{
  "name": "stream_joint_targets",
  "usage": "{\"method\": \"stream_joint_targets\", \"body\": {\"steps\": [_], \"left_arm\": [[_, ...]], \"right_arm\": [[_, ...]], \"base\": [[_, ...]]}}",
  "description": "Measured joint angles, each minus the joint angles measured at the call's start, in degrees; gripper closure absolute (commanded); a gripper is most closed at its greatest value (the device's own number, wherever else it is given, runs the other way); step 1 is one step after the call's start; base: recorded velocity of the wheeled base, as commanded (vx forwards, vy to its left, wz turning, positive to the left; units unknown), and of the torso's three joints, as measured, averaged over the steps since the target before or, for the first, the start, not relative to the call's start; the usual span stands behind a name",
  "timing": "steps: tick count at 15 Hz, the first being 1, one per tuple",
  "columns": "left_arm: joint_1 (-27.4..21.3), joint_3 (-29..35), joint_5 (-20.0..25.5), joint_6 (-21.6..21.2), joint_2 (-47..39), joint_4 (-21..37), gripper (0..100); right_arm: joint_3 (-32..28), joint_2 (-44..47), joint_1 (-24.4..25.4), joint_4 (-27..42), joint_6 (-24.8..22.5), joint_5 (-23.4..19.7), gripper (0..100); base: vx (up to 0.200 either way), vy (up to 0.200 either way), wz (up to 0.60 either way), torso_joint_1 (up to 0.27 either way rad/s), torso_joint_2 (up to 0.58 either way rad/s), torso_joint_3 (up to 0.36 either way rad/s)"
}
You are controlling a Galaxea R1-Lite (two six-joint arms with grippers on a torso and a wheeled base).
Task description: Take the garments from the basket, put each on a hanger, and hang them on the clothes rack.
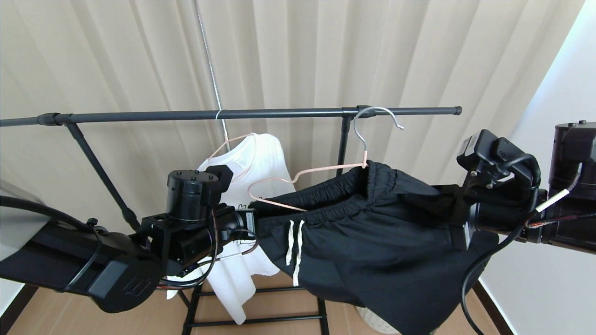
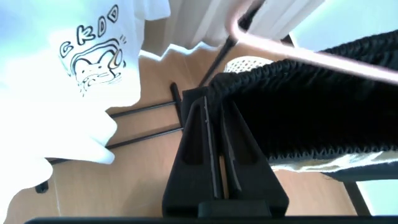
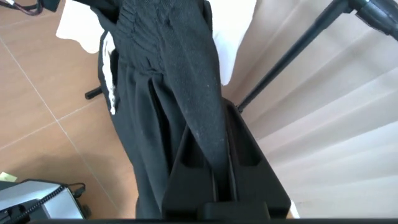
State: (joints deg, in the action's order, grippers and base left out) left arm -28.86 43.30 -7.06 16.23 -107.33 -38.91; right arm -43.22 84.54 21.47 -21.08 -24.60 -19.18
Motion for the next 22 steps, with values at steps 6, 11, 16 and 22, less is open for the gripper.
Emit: {"method": "stream_joint_targets", "body": {"steps": [6, 11, 16, 22], "left_arm": [[3.47, 1.97, 0.15, -0.35, 0.29, 0.0, 100], [3.58, 5.01, 0.28, -4.52, 0.3, 0.66, 100], [1.66, 8.73, 0.13, -8.81, 1.12, 7.77, 100], [-3.55, 14.1, -0.24, -10.11, 3.22, 16.42, 100]], "right_arm": [[1.85, 0.18, -0.22, 0.06, -1.56, 0.49, 100], [2.97, 1.65, -0.35, 0.04, -6.7, 2.82, 100], [1.99, 4.82, -0.28, -0.32, -7.14, 6.31, 100], [0.59, 7.98, 0.06, -0.34, -6.85, 7.55, 100]], "base": [[0.0, 0.0, 0.0, 0.0, 0.0, 0.0], [0.0, 0.0, 0.0, 0.0, 0.0, 0.0], [0.0, 0.0, 0.0, 0.0, 0.0, 0.0], [0.0, 0.0, 0.0, 0.0, 0.0, 0.0]]}}
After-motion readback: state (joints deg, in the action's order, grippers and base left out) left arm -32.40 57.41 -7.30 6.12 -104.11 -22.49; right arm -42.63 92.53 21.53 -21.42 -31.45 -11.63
